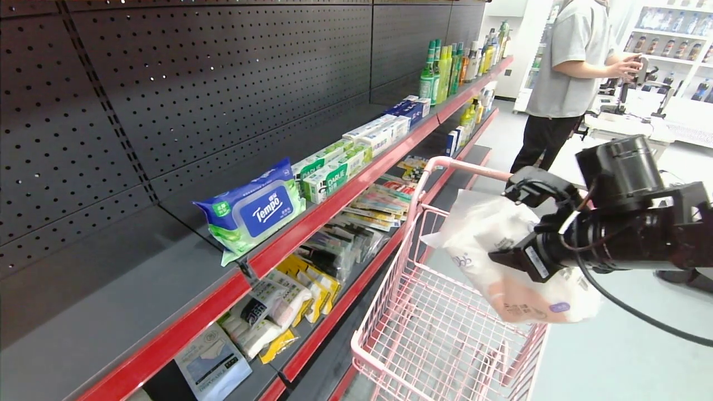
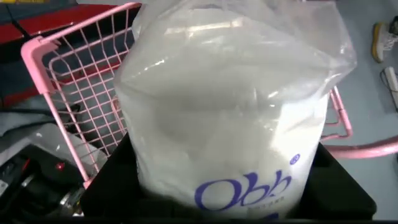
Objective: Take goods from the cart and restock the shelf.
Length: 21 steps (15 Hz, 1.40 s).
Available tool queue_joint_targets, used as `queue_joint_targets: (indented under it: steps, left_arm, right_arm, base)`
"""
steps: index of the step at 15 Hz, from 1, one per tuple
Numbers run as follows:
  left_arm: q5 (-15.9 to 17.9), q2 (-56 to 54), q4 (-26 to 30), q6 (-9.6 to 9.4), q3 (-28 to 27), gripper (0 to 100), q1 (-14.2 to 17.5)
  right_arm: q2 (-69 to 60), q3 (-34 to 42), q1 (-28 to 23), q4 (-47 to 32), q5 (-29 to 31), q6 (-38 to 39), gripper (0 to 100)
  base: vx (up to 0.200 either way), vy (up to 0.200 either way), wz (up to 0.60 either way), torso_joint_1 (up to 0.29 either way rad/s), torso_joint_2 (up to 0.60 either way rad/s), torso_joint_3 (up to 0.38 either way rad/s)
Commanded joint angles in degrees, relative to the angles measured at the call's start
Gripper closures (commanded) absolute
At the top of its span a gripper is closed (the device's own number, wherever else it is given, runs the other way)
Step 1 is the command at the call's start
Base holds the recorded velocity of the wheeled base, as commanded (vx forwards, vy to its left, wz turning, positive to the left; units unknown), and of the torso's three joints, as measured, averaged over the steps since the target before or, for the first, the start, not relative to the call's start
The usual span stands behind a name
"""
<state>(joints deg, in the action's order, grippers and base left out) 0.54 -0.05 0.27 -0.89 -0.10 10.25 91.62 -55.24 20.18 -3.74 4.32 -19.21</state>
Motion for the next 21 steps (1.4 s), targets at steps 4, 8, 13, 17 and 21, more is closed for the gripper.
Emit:
queue_joint_targets:
  steps: [4,8,13,17,21]
  left_arm:
    - [0.1,0.0,0.0,0.01,0.0,0,0.0]
    - [0.1,0.0,0.0,0.01,0.0,0,0.0]
    - [0.1,0.0,0.0,0.01,0.0,0,0.0]
    - [0.0,0.0,0.0,0.10,0.0,0,0.0]
    - [0.1,0.0,0.0,0.19,0.0,0,0.0]
  right_arm:
    - [-16.6,4.2,-8.0,0.2,0.0,-0.2,100]
    - [-21.3,6.8,-11.3,1.6,-0.4,5.0,100]
    - [-21.4,11.9,-13.1,19.0,-5.5,16.4,100]
    - [-20.2,22.6,-14.6,36.7,-5.5,16.4,100]
    - [-14.5,28.8,-14.8,54.4,-5.2,16.4,100]
  base:
    - [0.000,0.000,0.00,0.000,0.00,0.000]
    - [0.000,0.000,0.00,0.000,0.00,0.000]
    - [0.000,0.000,0.00,0.000,0.00,0.000]
    - [0.000,0.000,0.00,0.000,0.00,0.000]
    - [0.000,0.000,0.00,0.000,0.00,0.000]
